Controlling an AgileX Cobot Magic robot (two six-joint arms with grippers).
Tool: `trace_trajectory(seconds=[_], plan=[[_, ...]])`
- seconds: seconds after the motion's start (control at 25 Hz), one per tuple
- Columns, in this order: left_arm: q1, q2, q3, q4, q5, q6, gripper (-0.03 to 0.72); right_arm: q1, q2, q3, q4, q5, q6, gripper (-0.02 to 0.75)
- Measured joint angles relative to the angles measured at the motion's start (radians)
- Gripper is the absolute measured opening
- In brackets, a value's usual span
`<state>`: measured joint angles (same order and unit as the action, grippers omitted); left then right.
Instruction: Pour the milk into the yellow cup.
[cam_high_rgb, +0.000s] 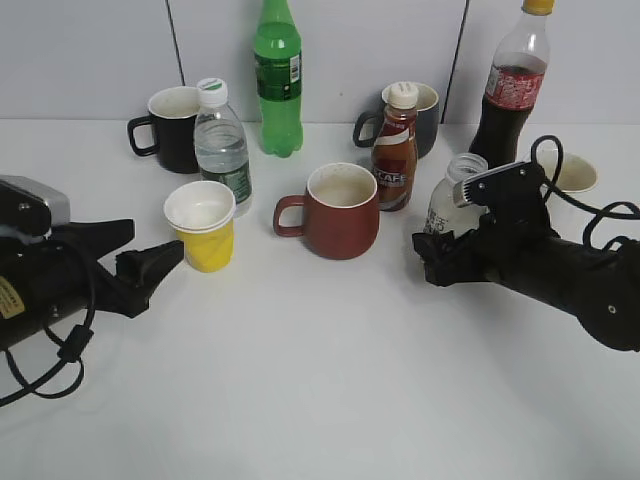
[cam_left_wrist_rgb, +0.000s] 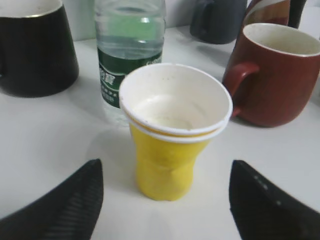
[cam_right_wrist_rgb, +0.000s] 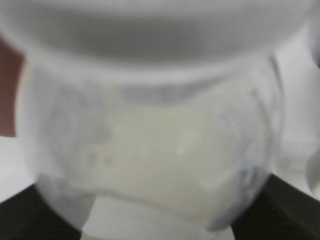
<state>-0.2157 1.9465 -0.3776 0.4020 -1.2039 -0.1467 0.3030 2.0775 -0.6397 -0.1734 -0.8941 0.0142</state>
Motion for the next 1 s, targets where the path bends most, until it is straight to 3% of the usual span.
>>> trace_trajectory(seconds=[0.4, 0.76, 1.0], plan=[[0.000, -0.143, 0.032, -0.016, 0.086, 0.005, 0.594, 0.000, -0.177, 0.003, -0.011, 0.341, 0.131, 0.555], [0.000, -0.424, 0.032, -0.017, 0.473, -0.141, 0.594, 0.005, -0.317, 0.004, -0.120, 0.617, 0.306, 0.555], [0.000, -0.606, 0.028, -0.027, 0.740, -0.263, 0.594, 0.081, -0.453, 0.004, -0.127, 0.894, 0.335, 0.555]])
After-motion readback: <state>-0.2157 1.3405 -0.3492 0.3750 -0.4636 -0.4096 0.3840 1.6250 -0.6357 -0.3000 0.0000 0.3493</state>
